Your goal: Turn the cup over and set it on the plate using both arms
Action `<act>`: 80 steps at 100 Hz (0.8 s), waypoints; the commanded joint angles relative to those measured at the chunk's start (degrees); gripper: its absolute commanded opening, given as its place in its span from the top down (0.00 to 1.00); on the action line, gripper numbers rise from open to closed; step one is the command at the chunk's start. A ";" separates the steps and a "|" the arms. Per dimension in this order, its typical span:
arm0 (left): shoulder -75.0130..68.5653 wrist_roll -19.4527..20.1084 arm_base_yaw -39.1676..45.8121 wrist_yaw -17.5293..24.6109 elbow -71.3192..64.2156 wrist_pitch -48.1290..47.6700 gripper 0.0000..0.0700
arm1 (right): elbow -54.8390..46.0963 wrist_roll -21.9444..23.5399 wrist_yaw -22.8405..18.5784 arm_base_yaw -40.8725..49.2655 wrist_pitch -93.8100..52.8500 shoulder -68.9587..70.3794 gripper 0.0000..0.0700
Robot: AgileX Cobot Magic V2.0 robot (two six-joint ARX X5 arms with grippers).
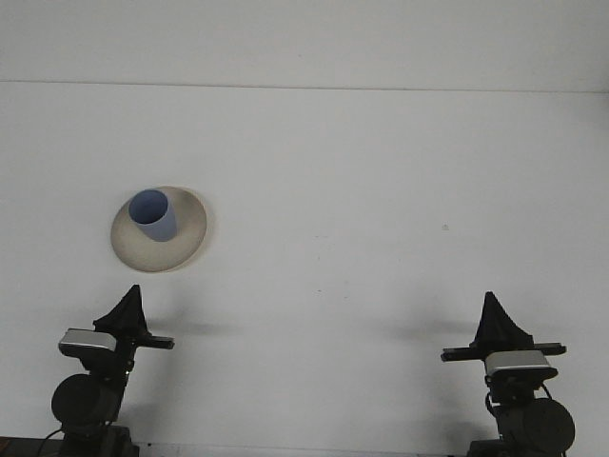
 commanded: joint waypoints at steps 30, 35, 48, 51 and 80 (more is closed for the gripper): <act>-0.09 -0.07 -0.15 0.04 -1.07 0.68 0.99 | -4.94 0.61 0.02 -0.07 8.15 -0.02 1.00; -0.09 -0.07 -0.15 0.04 -1.09 0.68 0.99 | -5.70 0.61 0.02 -0.07 9.33 -0.02 1.00; -0.09 -0.07 -0.15 0.04 -1.09 0.68 0.99 | -7.76 0.90 0.02 -0.07 12.44 -0.02 1.00; -0.09 -0.07 -0.15 0.04 -1.09 0.68 0.99 | -7.93 1.42 0.04 -0.07 12.35 -0.02 1.00; -0.09 -0.07 -0.15 0.04 -1.07 0.68 0.99 | -7.93 1.44 0.02 -0.07 12.09 -0.02 1.00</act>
